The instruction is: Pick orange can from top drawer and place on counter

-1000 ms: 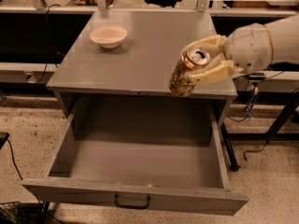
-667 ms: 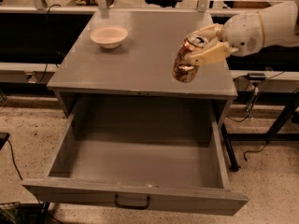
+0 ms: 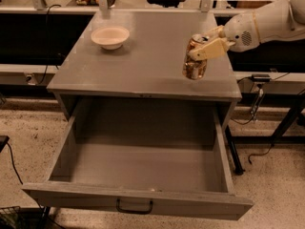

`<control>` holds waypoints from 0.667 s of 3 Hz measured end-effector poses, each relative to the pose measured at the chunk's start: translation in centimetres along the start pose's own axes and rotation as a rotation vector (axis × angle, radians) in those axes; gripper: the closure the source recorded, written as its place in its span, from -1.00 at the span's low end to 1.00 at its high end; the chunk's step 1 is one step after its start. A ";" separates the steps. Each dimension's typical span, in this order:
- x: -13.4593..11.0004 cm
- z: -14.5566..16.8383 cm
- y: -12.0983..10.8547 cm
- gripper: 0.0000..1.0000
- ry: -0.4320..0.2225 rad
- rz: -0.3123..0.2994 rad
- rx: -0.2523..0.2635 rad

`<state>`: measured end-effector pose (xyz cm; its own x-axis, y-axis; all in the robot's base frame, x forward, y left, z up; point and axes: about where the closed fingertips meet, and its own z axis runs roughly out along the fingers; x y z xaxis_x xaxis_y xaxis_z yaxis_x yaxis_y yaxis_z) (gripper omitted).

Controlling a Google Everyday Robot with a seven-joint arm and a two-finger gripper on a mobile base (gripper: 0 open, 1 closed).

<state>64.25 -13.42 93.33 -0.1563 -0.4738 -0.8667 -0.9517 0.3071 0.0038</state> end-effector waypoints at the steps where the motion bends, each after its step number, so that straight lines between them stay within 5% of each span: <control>1: 2.6 0.4 -1.8 0.48 0.081 0.062 0.129; 2: 3.6 0.4 -2.2 0.02 0.115 0.056 0.204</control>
Offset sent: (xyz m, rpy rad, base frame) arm 0.0179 -0.0350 -0.0403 -0.1839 -0.0580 -0.2893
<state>65.89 -15.49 89.97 -0.2476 -0.5388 -0.8052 -0.8693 0.4905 -0.0609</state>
